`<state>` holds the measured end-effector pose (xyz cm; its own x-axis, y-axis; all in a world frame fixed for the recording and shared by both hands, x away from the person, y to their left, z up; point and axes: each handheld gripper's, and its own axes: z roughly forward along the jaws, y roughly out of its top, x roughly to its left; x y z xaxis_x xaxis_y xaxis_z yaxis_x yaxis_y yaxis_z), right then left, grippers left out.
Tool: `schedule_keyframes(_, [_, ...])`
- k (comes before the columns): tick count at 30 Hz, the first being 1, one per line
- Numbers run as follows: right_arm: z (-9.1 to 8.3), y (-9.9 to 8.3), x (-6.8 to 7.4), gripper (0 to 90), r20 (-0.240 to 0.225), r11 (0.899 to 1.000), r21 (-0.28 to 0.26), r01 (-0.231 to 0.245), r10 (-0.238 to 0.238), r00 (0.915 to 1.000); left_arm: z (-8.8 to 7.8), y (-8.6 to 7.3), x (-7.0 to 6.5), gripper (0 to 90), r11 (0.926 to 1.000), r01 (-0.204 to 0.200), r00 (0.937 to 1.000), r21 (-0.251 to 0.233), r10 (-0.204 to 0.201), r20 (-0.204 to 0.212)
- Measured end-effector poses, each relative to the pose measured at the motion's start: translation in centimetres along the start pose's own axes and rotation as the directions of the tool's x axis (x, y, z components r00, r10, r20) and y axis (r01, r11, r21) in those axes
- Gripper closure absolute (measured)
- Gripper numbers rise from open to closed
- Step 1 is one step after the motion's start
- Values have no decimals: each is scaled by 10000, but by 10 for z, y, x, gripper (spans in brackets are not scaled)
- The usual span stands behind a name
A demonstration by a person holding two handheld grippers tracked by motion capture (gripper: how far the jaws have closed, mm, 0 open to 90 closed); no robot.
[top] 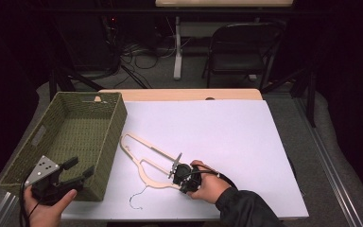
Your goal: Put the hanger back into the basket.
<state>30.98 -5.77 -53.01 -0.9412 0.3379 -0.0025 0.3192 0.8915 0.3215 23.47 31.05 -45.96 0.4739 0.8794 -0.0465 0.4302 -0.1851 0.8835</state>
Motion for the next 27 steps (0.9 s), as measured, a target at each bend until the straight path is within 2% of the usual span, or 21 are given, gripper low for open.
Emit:
schedule_keyframes(7, [-7,-12,-2,803,-398,9992,-395,-63,47,9992,2,2,-11,321,9995,-291,9991,-75,294,314])
schedule_keyframes(12, [-20,-24,-4,803,-484,9974,-711,-115,80,9988,8,5,-30,320,9973,-734,9940,-84,739,811])
schedule_keyframes(15, [-28,-30,-6,803,-591,9974,-692,-177,136,9982,14,5,-44,318,9941,-1085,9865,-36,1081,1232])
schedule_keyframes(19, [-39,-42,-11,803,-642,9977,-617,-297,257,9976,26,3,-62,316,9873,-1587,9722,89,1547,1760])
schedule_keyframes(21, [-40,-45,-12,803,-724,9974,-639,-337,291,9970,32,1,-68,313,9856,-1684,9659,159,1618,2024])
schedule_keyframes(24, [-45,-54,-16,803,-798,9967,-704,-395,339,9962,45,-4,-77,312,9836,-1766,9618,367,1645,2187])
schedule_keyframes(25, [-47,-57,-17,803,-850,9966,-716,-411,350,9958,51,-6,-80,312,9810,-1881,9575,480,1723,2313])
schedule_keyframes(27, [-50,-61,-18,803,-801,9965,-708,-438,381,9961,62,-11,-86,312,9768,-2008,9562,743,1789,2316])
